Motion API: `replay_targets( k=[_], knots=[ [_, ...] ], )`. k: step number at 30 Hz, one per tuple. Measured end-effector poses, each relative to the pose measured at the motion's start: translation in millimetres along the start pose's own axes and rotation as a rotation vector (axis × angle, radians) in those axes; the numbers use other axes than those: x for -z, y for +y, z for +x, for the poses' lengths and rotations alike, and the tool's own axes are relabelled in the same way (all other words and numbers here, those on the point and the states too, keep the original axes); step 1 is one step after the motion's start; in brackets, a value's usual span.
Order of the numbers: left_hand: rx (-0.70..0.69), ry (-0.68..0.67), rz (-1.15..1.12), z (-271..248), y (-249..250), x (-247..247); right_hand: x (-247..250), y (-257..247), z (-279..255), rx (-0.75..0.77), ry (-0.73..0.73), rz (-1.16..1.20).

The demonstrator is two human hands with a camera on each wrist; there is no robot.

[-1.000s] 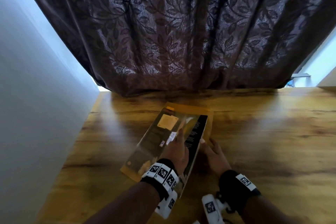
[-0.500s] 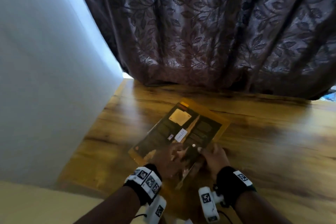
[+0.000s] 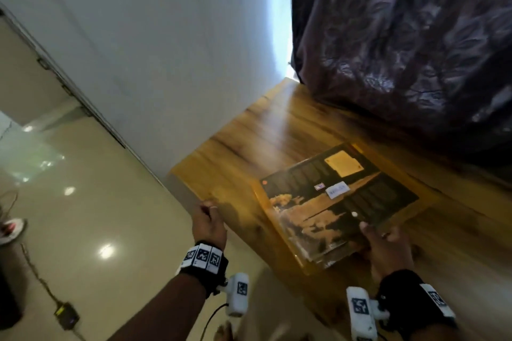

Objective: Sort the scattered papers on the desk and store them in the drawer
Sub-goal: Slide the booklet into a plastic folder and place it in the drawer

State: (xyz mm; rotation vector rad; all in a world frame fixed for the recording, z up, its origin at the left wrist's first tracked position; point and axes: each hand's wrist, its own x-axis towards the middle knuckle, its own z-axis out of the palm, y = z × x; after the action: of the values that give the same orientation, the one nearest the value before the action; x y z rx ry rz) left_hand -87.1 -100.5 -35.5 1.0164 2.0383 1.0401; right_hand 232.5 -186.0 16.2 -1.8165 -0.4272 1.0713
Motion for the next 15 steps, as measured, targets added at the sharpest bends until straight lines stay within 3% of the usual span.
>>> replay_targets(
  k=[2, 3, 5, 6, 9, 13, 15],
  knots=[
    [0.262, 0.160, -0.185, 11, -16, -13, 2, -6, -10, 0.030, 0.039, -0.054],
    [0.467, 0.152, -0.260, 13, -24, -20, 5, -7, -14, 0.019, 0.060, -0.096],
    [0.824, -0.017, -0.387, 12, -39, -27, 7, -11, -27, 0.024, 0.083, -0.169],
    [0.924, -0.144, -0.431, 10, -46, -27, 8, -10, -36, 0.024, 0.101, -0.196],
    [1.030, -0.335, -0.520, 9, -54, -32, 15, -2, -53, 0.001, 0.142, -0.152],
    [1.014, -0.568, -0.716, 13, -63, -33, 22, 7, -86, -0.031, 0.201, -0.007],
    [0.997, -0.636, -0.656, 7, -42, -20, 23, 12, -105, 0.000, 0.199, 0.063]
  ],
)
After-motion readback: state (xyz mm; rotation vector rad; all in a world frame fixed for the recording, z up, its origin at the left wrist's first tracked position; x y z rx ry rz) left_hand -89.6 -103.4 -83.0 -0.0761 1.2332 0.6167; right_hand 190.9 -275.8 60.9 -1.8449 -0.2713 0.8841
